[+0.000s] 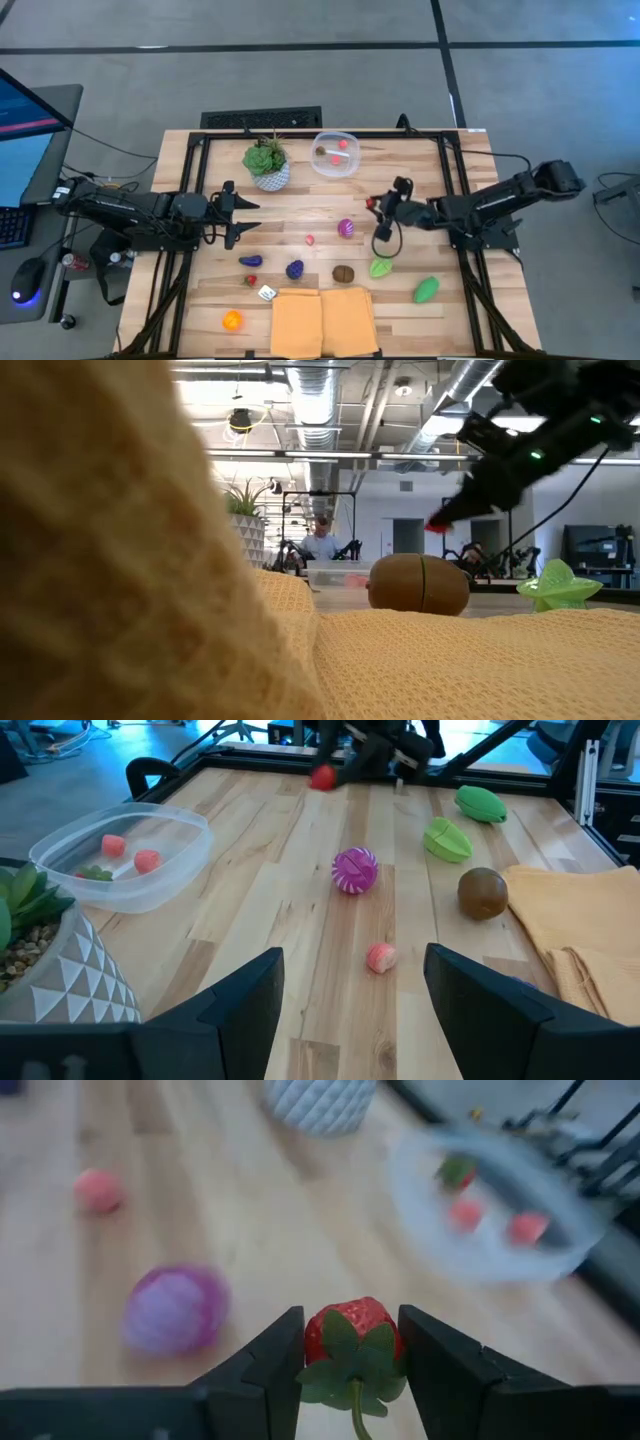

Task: Pick and placing Produce into tupperware
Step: Put the right strawberry into the transparent bin

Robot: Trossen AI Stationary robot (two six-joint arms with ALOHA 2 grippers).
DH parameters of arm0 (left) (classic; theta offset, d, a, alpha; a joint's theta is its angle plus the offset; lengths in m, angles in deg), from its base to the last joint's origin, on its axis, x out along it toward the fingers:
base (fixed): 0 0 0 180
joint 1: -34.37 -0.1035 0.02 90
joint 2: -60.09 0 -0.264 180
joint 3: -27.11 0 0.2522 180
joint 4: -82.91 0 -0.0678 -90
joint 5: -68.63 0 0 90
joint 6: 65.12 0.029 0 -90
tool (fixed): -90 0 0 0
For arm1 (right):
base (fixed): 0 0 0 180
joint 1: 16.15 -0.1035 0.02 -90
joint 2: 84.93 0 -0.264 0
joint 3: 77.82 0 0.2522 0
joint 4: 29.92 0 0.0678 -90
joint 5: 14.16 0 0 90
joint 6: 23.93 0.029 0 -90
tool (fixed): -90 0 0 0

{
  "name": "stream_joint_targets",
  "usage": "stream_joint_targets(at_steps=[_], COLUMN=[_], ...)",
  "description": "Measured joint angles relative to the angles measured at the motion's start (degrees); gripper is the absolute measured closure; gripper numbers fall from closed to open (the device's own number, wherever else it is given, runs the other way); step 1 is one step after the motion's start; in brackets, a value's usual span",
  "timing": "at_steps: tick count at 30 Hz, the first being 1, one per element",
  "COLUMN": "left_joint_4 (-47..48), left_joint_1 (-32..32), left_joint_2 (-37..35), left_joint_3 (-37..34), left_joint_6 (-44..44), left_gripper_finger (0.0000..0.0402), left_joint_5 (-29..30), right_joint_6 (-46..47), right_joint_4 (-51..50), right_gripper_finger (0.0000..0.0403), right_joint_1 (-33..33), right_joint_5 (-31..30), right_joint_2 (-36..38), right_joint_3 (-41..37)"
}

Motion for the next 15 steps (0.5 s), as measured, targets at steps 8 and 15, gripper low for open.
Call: stream_joint_targets(at_steps=[8,15], left_joint_4=[-0.07,-0.54], left_joint_1=[0.0,0.0], left_joint_2=[0.0,-0.02], left_joint_3=[0.0,0.0], left_joint_6=[0.7,0.96], left_gripper_finger=[0.0168,0.0168], left_joint_5=[0.0,0.0], right_joint_6=[-12.37,-16.33], right_joint_4=[-0.03,0.04], right_gripper_finger=[0.022,0.0225], right_joint_1=[9.81,18.92], right_joint_5=[0.35,6.39], right_joint_2=[0.0,0.0], right_joint_3=[7.12,10.99])
